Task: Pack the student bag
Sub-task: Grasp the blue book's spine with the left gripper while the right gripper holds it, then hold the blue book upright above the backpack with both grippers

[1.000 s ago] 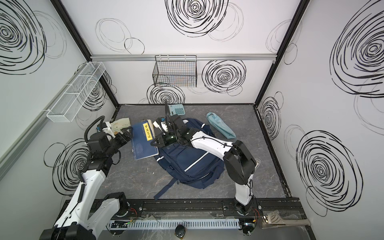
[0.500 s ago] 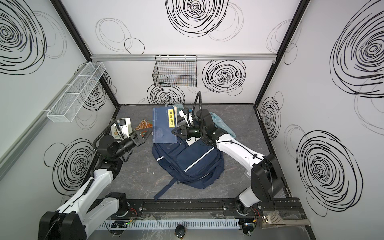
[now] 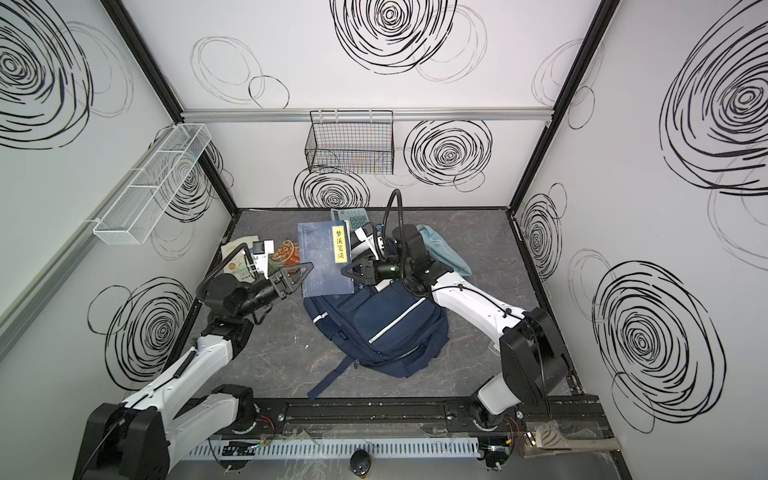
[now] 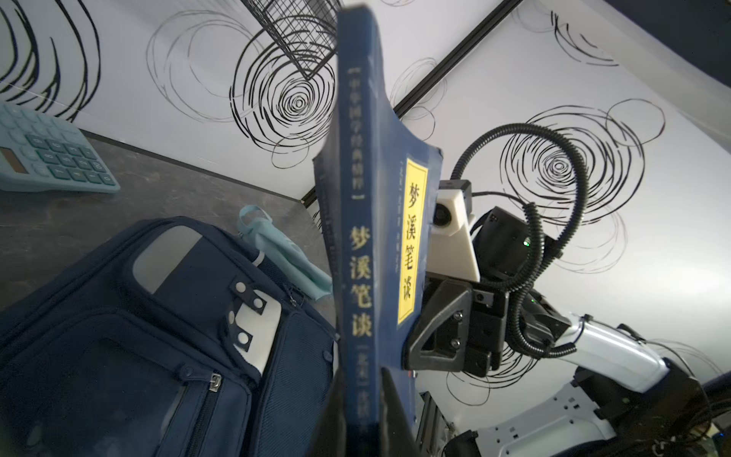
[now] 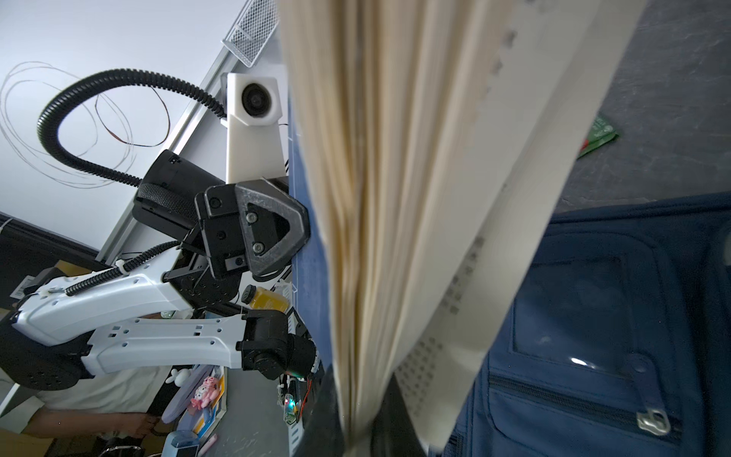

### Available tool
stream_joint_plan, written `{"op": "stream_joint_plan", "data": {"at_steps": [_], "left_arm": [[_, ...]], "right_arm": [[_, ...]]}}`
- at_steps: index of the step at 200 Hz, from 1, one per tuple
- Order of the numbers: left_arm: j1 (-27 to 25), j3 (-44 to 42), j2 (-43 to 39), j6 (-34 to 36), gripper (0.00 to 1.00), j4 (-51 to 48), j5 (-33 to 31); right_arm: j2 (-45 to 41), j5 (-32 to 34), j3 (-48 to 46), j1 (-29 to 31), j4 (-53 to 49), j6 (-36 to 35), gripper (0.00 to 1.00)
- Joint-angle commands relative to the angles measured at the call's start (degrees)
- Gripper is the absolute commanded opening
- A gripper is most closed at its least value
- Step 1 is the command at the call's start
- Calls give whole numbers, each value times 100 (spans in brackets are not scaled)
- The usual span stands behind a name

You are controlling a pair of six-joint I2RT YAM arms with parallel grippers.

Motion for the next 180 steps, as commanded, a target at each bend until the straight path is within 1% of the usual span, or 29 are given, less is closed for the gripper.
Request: {"op": "stream_joint_plan", "data": {"at_steps": [1, 21, 30, 40, 60, 73, 87, 117, 145, 156, 169, 180], "left_arm": [[-24, -9, -170, -109, 0, 871, 31], [-32, 69, -379, -160, 0, 910, -131], [-41, 135, -462, -172, 0, 868, -187], [-87, 191, -536, -219, 0, 917, -205], [-283, 243, -592, -237, 0, 1205, -155], [-449, 222, -574, -196, 0, 1442, -49], [-636, 224, -530, -229, 0, 1574, 41], [-1059, 188, -458, -271, 0, 1863, 99], [-1250, 201, -447, -237, 0, 1926, 136], [-1239, 219, -464, -226, 0, 1881, 106], [-1187, 249, -506, -200, 0, 1836, 31], [-1118, 287, -566, -205, 0, 1794, -46]], "right_arm": [[-316, 121, -64, -256, 45, -160, 34], [-578, 685, -213, -501, -276, -314, 72], [-736, 788, -375, -595, -222, -318, 82], [-886, 711, -566, -663, -19, -309, 92], [-1055, 252, -761, -661, 447, -231, 94], [-1065, -3, -774, -617, 769, -65, 94], [-1055, -211, -727, -515, 966, -40, 94], [-1026, -316, -652, -285, 1076, -204, 93], [-1001, -654, -670, -281, 982, -320, 92], [-1067, -586, -685, -304, 875, -412, 92], [-1200, -191, -679, -411, 531, -553, 92], [-1367, 150, -726, -630, 259, -577, 93]]}}
